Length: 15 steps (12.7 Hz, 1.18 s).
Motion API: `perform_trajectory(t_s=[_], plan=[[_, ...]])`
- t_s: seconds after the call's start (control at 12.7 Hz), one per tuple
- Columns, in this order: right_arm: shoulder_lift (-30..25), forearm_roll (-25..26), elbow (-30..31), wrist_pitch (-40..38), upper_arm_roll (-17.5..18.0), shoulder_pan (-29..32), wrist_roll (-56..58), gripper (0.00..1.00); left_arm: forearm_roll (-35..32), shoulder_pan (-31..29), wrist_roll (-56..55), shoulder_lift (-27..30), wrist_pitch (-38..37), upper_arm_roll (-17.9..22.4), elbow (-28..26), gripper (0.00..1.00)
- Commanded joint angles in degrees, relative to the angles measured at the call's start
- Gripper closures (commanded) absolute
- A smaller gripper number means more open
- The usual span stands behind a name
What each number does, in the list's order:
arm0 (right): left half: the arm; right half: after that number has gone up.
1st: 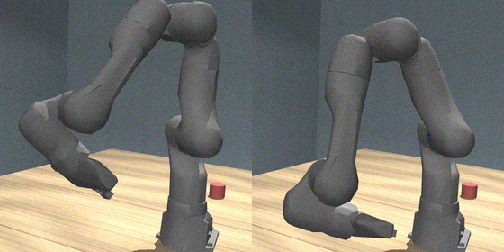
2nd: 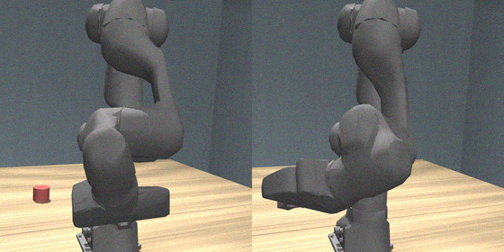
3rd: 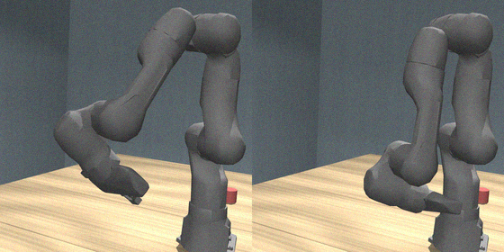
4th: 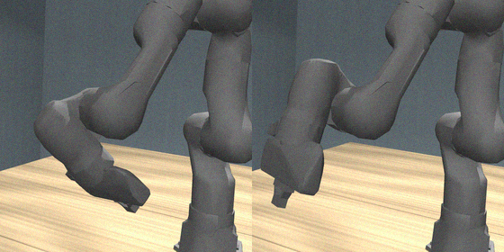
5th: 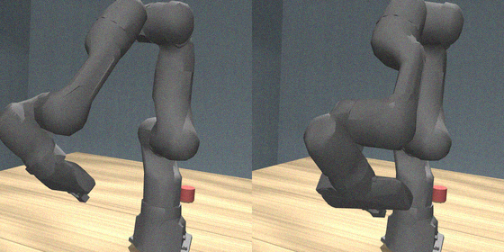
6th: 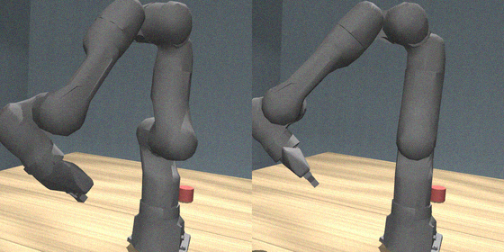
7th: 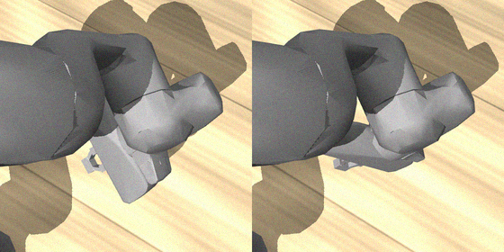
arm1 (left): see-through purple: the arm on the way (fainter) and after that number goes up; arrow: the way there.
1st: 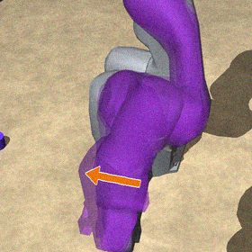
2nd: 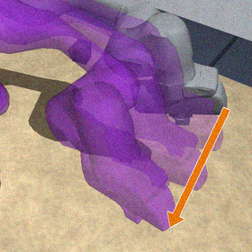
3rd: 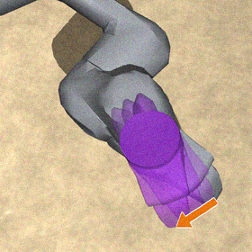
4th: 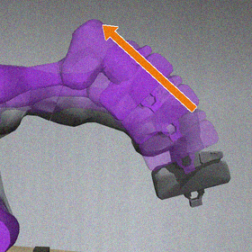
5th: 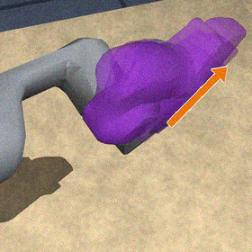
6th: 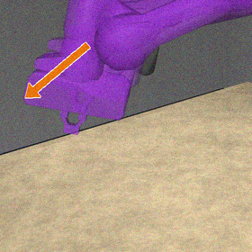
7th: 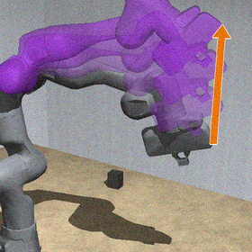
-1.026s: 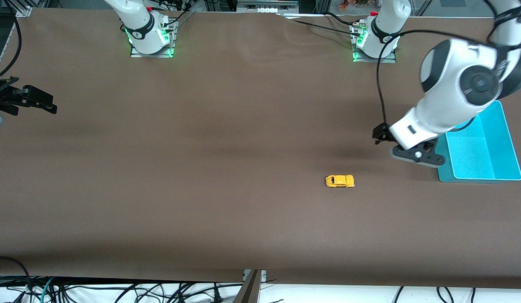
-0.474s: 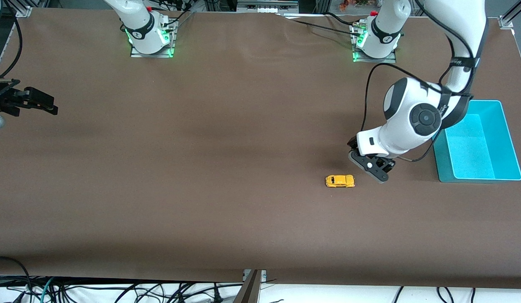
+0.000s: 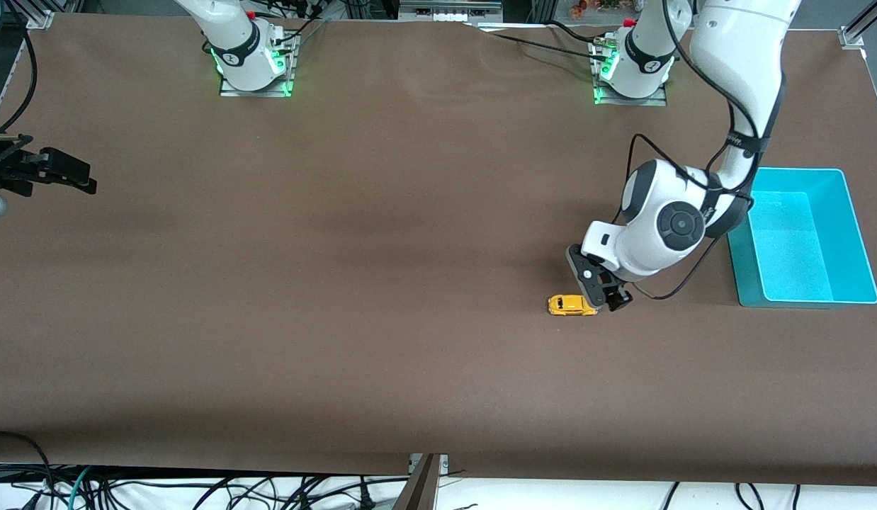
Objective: Wind and store yellow beetle car
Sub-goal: 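Move the left gripper from the box to the yellow car, then lower the left gripper and grasp the yellow car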
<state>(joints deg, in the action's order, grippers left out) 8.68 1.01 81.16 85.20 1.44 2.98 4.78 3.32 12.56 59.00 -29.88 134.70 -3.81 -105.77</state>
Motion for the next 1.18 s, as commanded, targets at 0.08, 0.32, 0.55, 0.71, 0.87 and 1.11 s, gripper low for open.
perform_trajectory(t_s=[0.08,0.32,0.55,0.71,0.87,1.11], plan=[[-0.42,-0.57,0.49,0.23,-0.03,0.45,0.05,0.00,1.78,2.63,12.35,-5.44,1.53,0.56,6.27,0.00],[-0.42,-0.49,0.49,0.23,-0.12,0.45,0.05,0.00,1.69,4.22,15.17,-7.64,4.24,0.83,7.69,0.00],[-0.42,-0.66,0.49,0.31,-0.12,0.54,0.05,0.00,1.78,4.22,16.93,-8.09,4.96,2.40,7.69,0.00],[-0.42,-0.66,0.49,0.31,-0.12,0.62,0.05,0.00,1.86,4.22,16.15,-8.87,5.05,3.11,7.86,0.00],[-0.42,-0.75,0.49,0.31,-0.20,0.63,0.05,0.00,3.79,4.31,16.06,-9.58,5.14,3.55,8.39,0.00],[-0.42,-0.75,0.49,0.31,-0.20,0.71,0.05,0.00,4.76,5.36,15.88,-10.28,5.14,3.55,8.48,0.00]])
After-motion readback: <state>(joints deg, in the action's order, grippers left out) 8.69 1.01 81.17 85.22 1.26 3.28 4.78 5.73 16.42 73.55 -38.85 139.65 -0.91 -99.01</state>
